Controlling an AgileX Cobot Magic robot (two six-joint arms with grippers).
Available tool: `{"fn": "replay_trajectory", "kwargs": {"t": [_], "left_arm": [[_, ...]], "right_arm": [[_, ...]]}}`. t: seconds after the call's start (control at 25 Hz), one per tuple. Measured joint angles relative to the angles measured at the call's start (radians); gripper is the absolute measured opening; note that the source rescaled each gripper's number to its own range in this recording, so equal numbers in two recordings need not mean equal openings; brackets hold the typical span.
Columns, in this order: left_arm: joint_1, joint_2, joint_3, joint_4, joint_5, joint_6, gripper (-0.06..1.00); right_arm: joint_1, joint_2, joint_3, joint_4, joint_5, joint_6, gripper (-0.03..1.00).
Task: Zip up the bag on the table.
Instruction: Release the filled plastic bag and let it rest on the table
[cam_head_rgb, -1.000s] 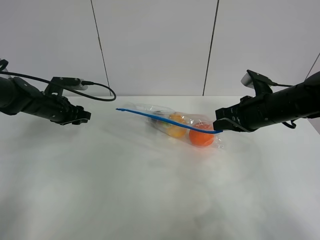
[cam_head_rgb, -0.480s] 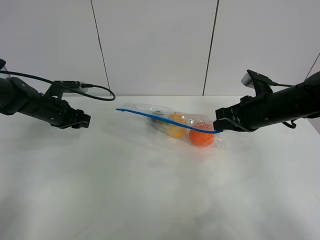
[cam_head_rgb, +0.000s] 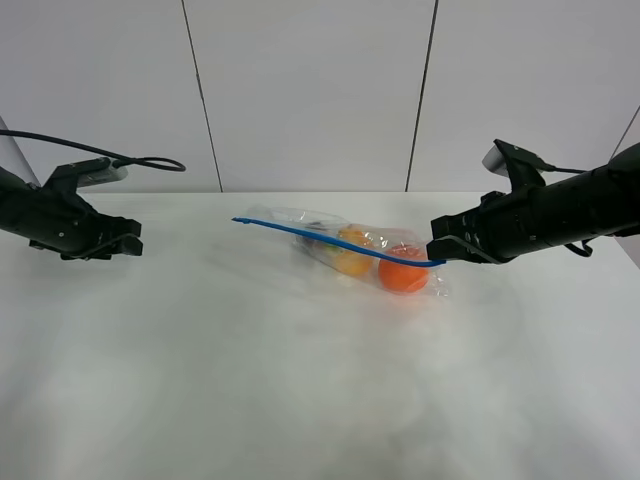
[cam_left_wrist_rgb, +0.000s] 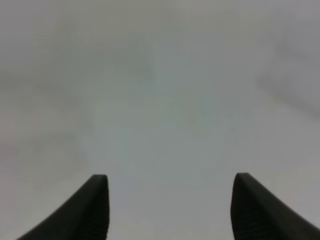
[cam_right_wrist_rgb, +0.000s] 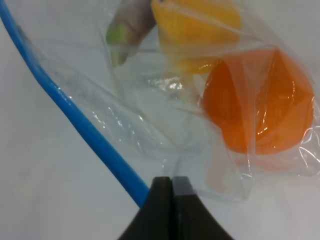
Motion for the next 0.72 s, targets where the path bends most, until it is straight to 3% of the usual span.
{"fn": "replay_trajectory", "kwargs": {"t": [0.44,0.72], "left_arm": [[0.000,-0.003,0.000,-0.001,0.033,0.020,0.72],[0.000,-0.003,0.000,0.150,0.027,0.016,0.72]], "right_arm": [[0.000,0.000,0.000,-0.003,-0.002,0.000,0.00],[0.000,0.000,0.000,-0.003,-0.010,0.000,0.00]]}}
